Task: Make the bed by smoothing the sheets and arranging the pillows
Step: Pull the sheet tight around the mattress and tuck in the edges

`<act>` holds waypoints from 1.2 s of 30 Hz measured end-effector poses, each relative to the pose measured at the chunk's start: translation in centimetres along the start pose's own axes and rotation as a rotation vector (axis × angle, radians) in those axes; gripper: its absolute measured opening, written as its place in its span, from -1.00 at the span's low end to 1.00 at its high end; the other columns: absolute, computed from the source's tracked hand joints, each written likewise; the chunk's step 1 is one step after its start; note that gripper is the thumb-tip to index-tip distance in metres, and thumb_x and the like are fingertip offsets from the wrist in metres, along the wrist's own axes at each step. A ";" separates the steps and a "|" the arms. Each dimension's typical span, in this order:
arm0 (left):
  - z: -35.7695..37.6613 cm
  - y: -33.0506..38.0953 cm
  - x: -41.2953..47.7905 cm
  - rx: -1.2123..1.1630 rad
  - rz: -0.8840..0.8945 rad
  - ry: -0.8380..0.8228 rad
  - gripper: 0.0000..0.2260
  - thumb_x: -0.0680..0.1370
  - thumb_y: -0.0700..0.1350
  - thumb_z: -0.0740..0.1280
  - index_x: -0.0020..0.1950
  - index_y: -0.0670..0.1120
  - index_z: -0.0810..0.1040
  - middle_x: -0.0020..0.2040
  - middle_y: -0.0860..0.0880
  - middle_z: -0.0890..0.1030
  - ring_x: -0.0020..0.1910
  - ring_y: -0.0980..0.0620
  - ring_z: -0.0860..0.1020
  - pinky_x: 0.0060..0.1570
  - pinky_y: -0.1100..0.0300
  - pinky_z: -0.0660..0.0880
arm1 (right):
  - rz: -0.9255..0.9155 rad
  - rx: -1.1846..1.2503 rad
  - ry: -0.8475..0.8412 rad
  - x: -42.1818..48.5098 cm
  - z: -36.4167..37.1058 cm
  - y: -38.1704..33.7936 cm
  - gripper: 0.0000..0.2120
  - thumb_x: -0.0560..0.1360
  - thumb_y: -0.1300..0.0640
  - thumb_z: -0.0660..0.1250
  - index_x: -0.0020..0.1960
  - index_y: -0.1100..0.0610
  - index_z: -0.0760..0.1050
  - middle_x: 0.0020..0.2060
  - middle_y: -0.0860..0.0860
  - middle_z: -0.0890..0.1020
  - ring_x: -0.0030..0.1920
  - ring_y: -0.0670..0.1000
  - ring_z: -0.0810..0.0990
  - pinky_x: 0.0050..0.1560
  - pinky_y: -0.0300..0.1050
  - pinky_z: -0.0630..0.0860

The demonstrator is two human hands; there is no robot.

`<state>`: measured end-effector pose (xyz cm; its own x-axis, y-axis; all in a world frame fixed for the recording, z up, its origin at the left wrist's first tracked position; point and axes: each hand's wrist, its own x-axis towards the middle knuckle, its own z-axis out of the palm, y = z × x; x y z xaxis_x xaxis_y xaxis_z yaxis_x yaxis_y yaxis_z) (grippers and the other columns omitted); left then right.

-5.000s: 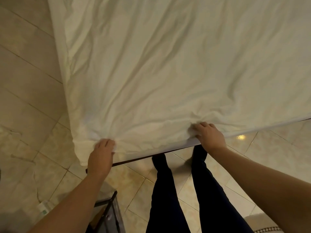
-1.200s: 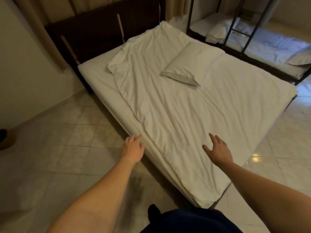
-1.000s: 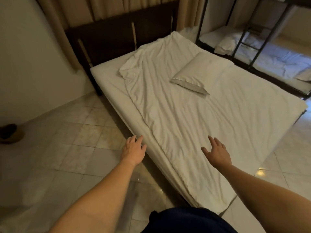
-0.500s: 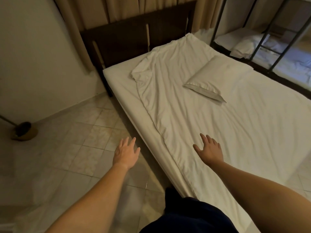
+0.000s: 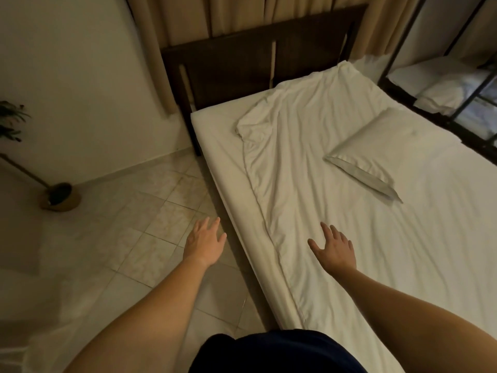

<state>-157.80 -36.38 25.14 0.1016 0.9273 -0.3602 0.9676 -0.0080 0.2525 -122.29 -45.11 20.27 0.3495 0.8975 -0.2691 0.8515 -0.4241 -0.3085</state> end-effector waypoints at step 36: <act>-22.2 -15.6 46.4 0.129 0.190 -0.057 -0.46 0.69 0.16 0.13 0.66 0.09 0.15 0.65 -0.06 0.18 0.62 -0.12 0.11 0.50 -0.08 0.30 | 0.207 0.168 -0.026 35.9 5.3 -32.2 -0.27 0.57 -0.36 0.11 0.63 -0.10 0.04 0.61 0.02 0.20 0.56 0.12 0.22 0.53 0.16 0.21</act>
<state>-173.27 15.07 24.41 0.2946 0.8817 -0.3685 0.9509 -0.2321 0.2049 -139.24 0.10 15.77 0.4970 0.7873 -0.3649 0.6853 -0.6141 -0.3914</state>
